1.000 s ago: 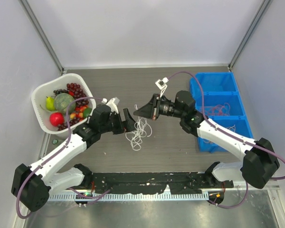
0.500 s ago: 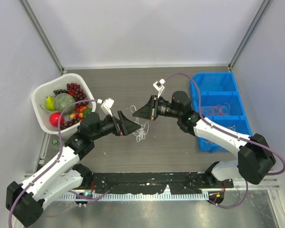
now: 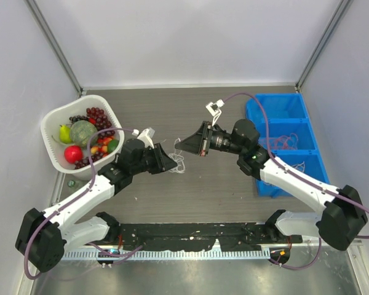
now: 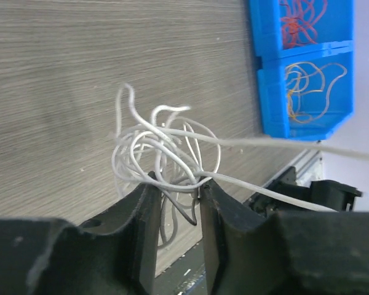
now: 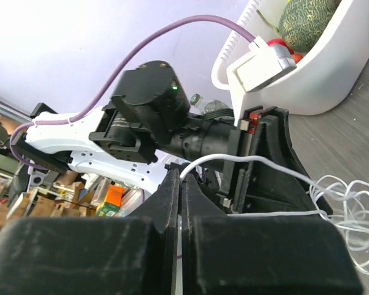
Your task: Untangle the cables
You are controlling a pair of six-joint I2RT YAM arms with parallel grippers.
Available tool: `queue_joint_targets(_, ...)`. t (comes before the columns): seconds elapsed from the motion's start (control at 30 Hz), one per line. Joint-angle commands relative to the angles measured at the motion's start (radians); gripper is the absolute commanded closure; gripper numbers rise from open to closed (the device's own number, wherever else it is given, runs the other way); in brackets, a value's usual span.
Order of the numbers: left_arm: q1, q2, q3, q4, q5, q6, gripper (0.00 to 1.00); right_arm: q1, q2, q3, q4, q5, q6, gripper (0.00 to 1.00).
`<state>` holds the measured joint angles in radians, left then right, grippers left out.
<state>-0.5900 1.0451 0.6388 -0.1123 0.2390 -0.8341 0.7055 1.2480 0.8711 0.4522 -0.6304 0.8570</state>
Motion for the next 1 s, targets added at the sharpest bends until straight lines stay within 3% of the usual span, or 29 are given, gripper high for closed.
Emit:
queue_joint_targets(0.0,0.019,0.026,-0.063,-0.050,-0.099,0.023,0.73,0.006,-0.125,0.072,-0.006,0.026,-0.070,0.99)
queue_joint_targets(0.17,0.064,0.024,-0.122,-0.052,-0.090,0.023,0.97,0.006,-0.191,0.164,-0.163,0.090,-0.180,0.99)
queue_joint_targets(0.23,0.088,-0.003,-0.145,-0.056,-0.093,0.023,1.00,0.006,-0.214,0.196,-0.236,0.155,-0.239,0.99)
queue_joint_targets(0.4,0.136,-0.069,-0.180,-0.079,-0.098,0.032,1.00,0.006,-0.277,0.255,-0.378,0.285,-0.372,0.99)
queue_joint_targets(0.53,0.153,-0.092,-0.183,-0.096,-0.069,0.044,1.00,0.006,-0.360,0.218,-0.411,0.483,-0.418,0.99)
queue_joint_targets(0.67,0.153,-0.138,-0.186,-0.052,0.061,0.067,0.90,0.006,-0.401,0.157,-0.446,0.668,-0.429,0.99)
queue_joint_targets(0.8,0.153,-0.264,-0.182,-0.017,0.146,0.079,0.81,0.006,-0.392,0.126,-0.475,0.646,-0.424,0.99)
queue_joint_targets(0.97,0.153,-0.381,-0.097,-0.144,0.071,0.133,0.89,0.006,-0.384,0.106,-0.478,0.650,-0.423,0.99)
